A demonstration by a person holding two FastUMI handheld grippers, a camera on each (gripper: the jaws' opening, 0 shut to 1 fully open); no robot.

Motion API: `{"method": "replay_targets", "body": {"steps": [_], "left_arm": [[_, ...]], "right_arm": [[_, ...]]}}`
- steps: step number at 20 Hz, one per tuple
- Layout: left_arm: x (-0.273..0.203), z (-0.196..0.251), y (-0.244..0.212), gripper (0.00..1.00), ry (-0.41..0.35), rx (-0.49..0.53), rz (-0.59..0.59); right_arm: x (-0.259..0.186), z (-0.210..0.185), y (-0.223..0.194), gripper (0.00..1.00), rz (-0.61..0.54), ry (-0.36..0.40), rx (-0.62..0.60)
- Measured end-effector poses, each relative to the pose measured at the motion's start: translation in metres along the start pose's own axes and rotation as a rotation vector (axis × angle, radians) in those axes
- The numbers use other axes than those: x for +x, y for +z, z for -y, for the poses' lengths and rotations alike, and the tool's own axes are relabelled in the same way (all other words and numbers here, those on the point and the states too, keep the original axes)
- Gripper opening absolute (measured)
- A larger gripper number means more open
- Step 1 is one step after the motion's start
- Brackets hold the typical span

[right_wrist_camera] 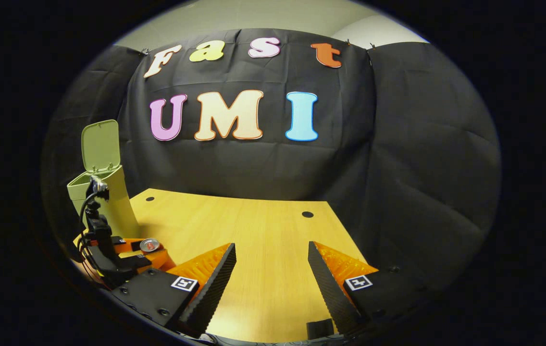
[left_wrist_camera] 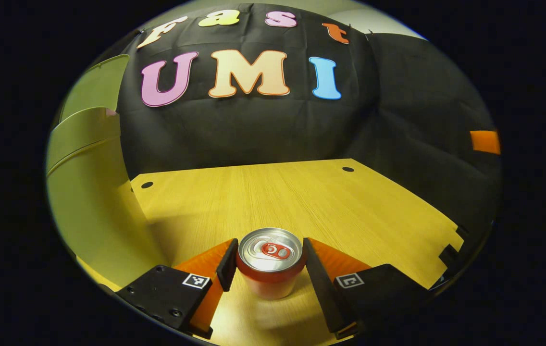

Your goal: Press the lid of the desktop garbage bin to open it, pick up the crumpled paper on the desktop and throw it into the bin, then pick up the pop can on the desktop and drop it into the bin, and finally close the garbage bin lid.

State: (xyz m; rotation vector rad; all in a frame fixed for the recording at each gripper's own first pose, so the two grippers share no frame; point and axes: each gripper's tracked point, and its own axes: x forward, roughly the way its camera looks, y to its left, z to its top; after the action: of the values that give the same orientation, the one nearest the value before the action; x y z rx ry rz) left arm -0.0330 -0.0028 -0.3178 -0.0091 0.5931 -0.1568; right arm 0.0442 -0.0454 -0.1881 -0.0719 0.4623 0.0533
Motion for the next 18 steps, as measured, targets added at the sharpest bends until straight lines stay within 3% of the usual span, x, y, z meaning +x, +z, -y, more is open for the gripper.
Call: {"method": "replay_targets", "body": {"steps": [4,8,12,18], "left_arm": [[-0.009,-0.001,0.026,0.79,0.000,0.039,0.058],[-0.027,-0.010,0.103,0.78,0.006,0.046,0.204],[-0.047,-0.035,0.181,0.78,0.055,0.058,0.337],[-0.081,-0.088,0.258,0.78,0.168,0.064,0.473]], "right_arm": [[-0.002,0.003,-0.002,0.95,-0.003,-0.004,-0.012],[-0.001,0.006,-0.003,0.95,0.008,-0.006,0.016],[0.002,0.001,-0.004,0.95,0.018,0.006,0.028],[0.005,-0.005,-0.005,0.95,0.034,0.026,0.042]]}}
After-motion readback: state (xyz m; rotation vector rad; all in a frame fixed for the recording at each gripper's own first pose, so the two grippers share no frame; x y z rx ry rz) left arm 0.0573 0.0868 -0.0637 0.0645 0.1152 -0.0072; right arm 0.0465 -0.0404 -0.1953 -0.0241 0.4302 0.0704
